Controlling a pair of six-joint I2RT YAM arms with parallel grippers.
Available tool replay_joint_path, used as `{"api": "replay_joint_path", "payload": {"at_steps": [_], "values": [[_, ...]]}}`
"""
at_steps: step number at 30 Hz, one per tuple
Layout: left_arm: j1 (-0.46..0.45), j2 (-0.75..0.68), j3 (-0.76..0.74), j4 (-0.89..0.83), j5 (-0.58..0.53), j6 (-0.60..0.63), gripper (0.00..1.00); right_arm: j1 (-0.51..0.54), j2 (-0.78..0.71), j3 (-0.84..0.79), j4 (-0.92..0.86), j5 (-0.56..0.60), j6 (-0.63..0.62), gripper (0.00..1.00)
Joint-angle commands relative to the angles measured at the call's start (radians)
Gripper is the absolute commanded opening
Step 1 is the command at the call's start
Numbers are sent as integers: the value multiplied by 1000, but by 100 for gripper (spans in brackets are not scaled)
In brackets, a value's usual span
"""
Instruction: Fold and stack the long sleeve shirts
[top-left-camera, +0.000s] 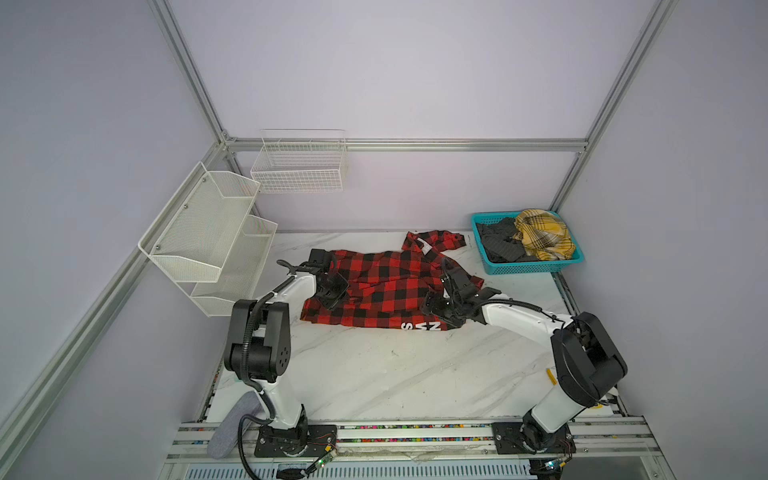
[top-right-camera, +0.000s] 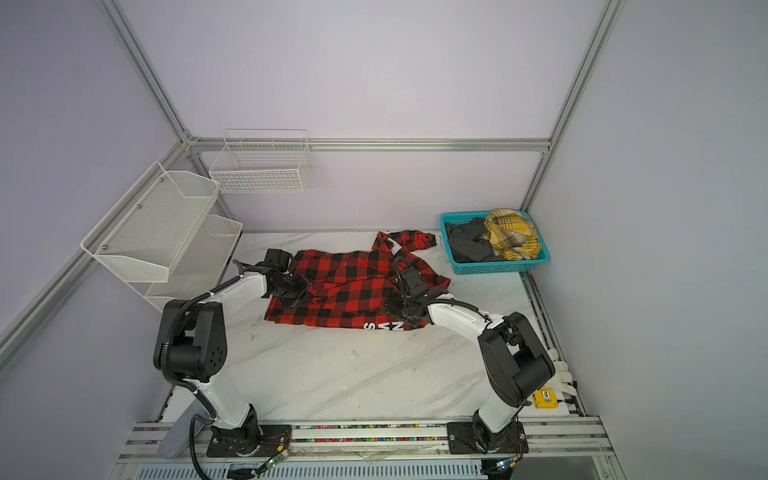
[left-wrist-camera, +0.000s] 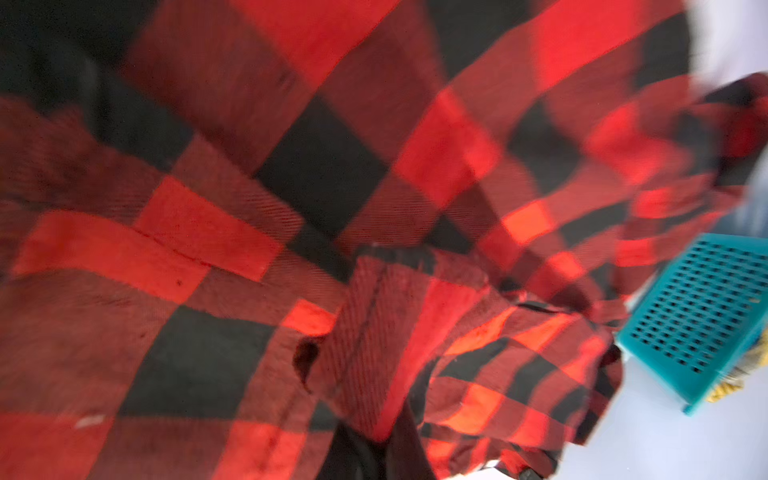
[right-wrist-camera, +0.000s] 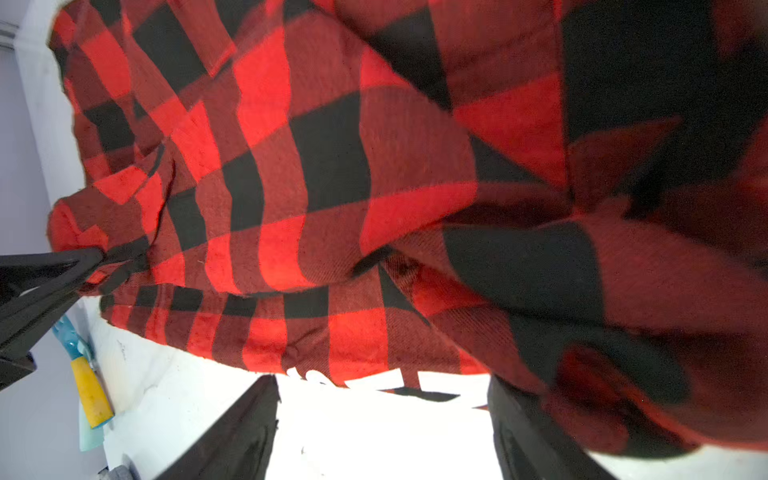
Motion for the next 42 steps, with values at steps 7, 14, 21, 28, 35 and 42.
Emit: {"api": "replay_joint_path", "payload": {"at_steps": [7, 14, 21, 28, 35, 42], "values": [[83, -224, 140, -127, 2, 60, 0, -89, -36, -69, 184, -183, 128, 97], [93, -240, 144, -187, 43, 84, 0, -89, -75, -105, 177, -207, 152, 97], [157, -234, 98, -218, 39, 135, 0, -90, -34, -160, 240, -236, 219, 97], [219, -175, -13, -200, 17, 214, 0, -132, -31, -216, 297, -184, 250, 94], [243, -144, -84, -151, 23, 236, 0, -146, -45, -248, 328, -186, 265, 54], [257, -146, -82, -143, 28, 244, 0, -147, -61, -220, 319, -187, 290, 11]]}}
